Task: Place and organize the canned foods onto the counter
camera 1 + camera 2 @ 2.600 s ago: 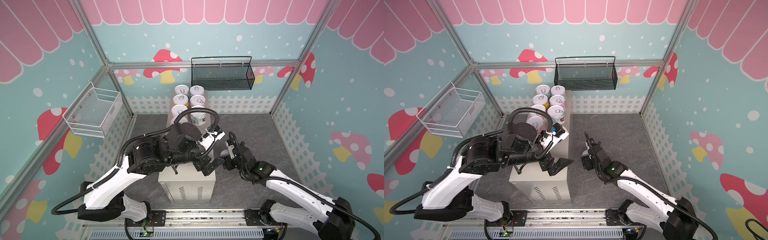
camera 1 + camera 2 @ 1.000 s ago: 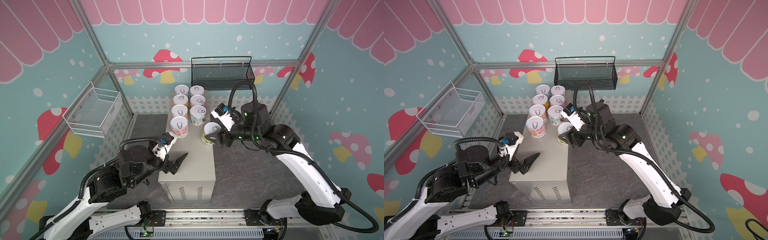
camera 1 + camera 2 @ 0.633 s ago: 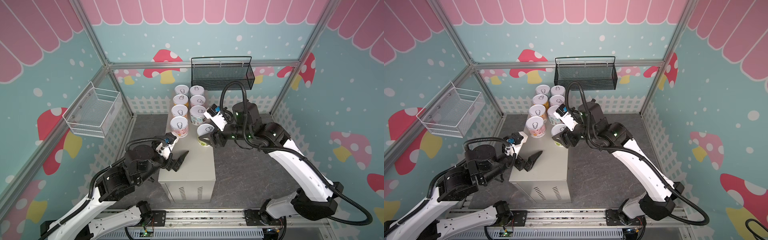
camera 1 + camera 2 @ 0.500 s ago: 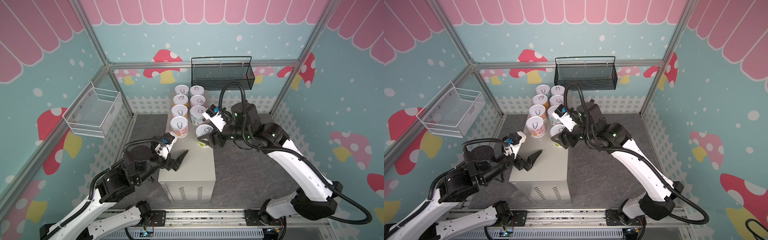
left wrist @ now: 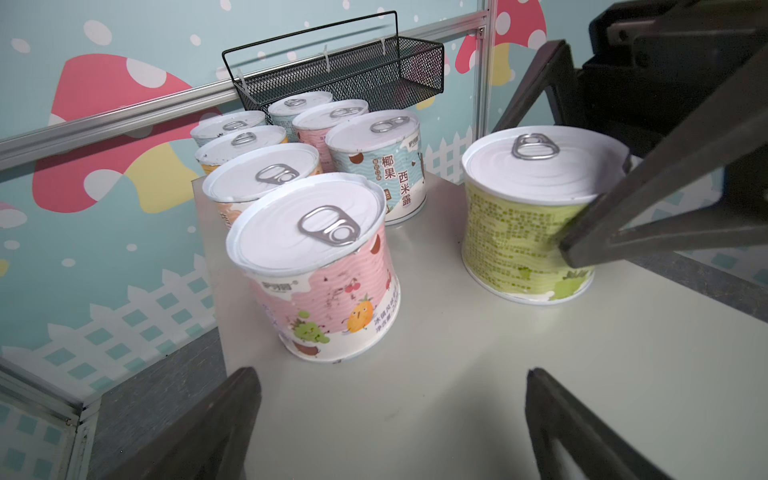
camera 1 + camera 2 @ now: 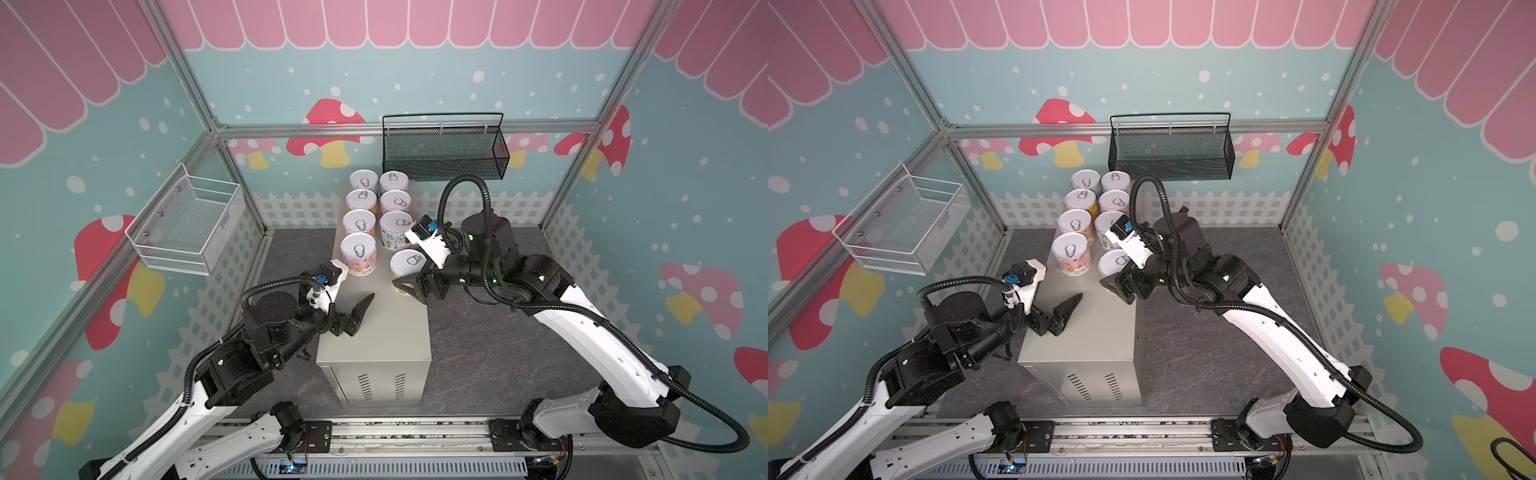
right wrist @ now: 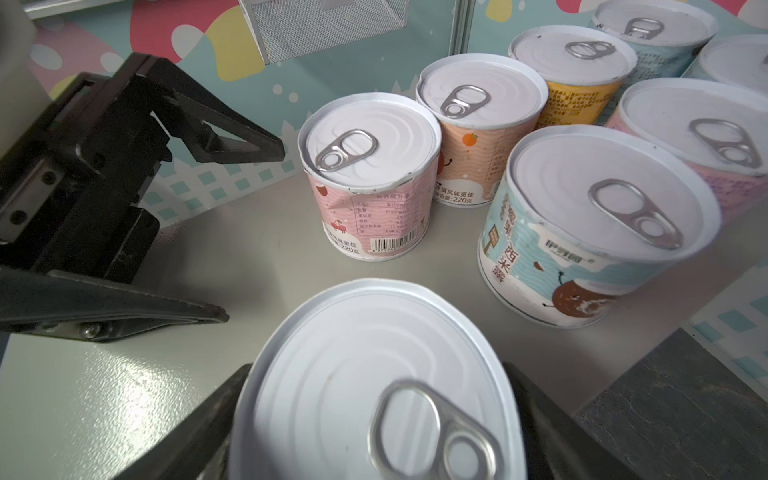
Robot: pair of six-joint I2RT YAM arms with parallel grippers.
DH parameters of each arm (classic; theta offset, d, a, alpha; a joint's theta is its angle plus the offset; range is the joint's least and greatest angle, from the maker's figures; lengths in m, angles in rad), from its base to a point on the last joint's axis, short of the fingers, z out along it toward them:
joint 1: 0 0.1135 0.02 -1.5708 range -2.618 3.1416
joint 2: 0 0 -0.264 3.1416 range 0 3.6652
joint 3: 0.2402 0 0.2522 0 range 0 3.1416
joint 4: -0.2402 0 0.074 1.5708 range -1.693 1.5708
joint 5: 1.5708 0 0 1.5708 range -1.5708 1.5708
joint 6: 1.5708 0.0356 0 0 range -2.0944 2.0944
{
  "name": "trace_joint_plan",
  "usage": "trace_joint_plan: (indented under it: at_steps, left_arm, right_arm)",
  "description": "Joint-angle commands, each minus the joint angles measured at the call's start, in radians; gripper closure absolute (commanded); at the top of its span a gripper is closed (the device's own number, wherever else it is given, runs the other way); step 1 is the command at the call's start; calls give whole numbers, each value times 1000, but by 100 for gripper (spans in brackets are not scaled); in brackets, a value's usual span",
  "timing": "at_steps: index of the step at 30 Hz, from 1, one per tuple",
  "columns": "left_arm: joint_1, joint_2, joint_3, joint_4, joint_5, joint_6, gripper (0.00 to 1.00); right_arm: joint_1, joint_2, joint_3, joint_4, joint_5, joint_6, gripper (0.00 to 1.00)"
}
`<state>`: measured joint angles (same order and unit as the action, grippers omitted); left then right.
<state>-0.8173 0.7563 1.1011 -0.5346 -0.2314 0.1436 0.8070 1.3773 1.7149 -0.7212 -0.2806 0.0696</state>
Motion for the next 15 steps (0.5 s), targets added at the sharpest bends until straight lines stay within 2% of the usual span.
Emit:
trace_joint_plan:
  at_steps: [1, 11, 15]
  left_arm:
    - [10, 9, -7, 11, 35, -2, 0]
    - [13, 52, 44, -45, 210, 7, 1]
    - [12, 56, 57, -60, 219, 3, 1]
  right_arm:
    - [9, -50, -38, 59, 3, 7, 9]
    - [9, -129, -188, 163, 0, 33, 8]
    - [9, -130, -211, 200, -1, 42, 13]
